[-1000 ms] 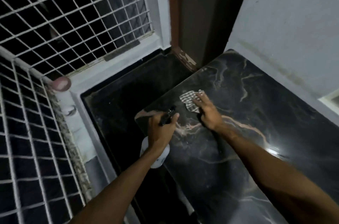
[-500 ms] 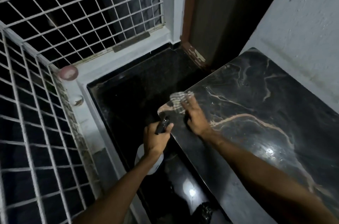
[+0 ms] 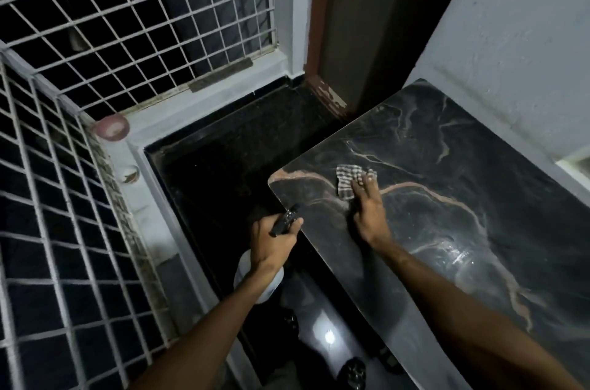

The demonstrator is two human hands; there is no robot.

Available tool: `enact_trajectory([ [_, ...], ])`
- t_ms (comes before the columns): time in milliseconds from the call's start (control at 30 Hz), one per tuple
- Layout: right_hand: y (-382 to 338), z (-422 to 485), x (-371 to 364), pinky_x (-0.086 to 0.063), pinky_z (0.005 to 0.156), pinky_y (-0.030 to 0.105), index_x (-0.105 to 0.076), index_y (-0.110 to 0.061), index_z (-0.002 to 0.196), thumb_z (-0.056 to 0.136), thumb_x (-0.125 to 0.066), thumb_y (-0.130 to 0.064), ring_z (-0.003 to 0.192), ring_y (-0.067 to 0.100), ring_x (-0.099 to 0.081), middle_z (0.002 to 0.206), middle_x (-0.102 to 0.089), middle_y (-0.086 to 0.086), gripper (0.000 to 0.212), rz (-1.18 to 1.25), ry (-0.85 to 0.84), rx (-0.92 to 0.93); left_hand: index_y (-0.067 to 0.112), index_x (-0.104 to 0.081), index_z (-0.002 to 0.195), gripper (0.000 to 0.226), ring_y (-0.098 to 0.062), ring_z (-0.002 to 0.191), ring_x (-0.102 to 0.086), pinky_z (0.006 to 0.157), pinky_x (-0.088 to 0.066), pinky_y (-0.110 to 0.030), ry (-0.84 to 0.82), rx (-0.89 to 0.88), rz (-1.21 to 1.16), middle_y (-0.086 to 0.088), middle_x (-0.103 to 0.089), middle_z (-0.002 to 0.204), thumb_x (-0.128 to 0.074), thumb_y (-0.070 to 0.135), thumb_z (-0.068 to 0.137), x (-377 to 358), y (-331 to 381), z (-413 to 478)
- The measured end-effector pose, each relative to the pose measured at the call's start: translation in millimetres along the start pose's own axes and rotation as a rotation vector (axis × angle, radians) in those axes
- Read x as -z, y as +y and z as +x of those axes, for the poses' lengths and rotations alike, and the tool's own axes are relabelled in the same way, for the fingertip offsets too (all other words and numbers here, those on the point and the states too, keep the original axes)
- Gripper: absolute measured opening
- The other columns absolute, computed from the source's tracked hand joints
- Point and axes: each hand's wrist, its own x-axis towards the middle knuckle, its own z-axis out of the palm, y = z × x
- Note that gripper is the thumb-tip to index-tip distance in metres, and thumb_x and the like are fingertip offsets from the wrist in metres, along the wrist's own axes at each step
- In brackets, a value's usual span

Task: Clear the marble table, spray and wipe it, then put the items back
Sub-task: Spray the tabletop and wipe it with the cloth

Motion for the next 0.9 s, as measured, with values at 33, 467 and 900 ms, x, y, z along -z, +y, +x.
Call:
enact_trajectory([
  [33, 4.0, -15.6, 1.8, -0.012, 0.128, 0.044, -0.039, -0.007, 0.151, 0.08, -0.046, 0.016, 0.156, 0.027, -0.001, 0.167, -0.012, 0.013, 0.075, -0.019, -0.069, 0.103, 0.029, -0.044, 0.05, 0.049, -0.016, 0.055, -0.06, 0.056, -0.038, -0.022, -0.025, -0.011, -0.006, 0.011, -0.052, 0.048, -0.083, 0.041, 0.078, -5.8, 5.0, -7.8],
  [467, 101.7, -127.8, 67.1, -0.012, 0.128, 0.043, -0.042, -0.008, 0.149, 0.073, -0.04, 0.021, 0.156, 0.029, -0.005, 0.166, -0.016, 0.01, 0.081, 0.007, -0.106, 0.143, 0.017, -0.065, 0.06, 0.035, -0.024, 0.067, -0.069, 0.061, -0.044, -0.023, -0.076, 0.01, 0.053, 0.0, -0.068, 0.06, -0.083, 0.039, 0.079, -72.9, 46.4, -109.9],
  [900, 73.0, -107.7, 50.8, -0.018, 0.127, 0.041, -0.039, -0.006, 0.15, 0.08, -0.043, 0.015, 0.155, 0.032, -0.013, 0.164, -0.018, 0.015, 0.073, 0.037, -0.055, 0.091, 0.011, -0.067, 0.067, 0.03, -0.02, 0.065, -0.066, 0.066, -0.055, -0.033, 0.02, 0.041, 0.039, 0.0, -0.067, 0.063, -0.084, 0.032, 0.082, -73.6, 41.8, -147.3],
])
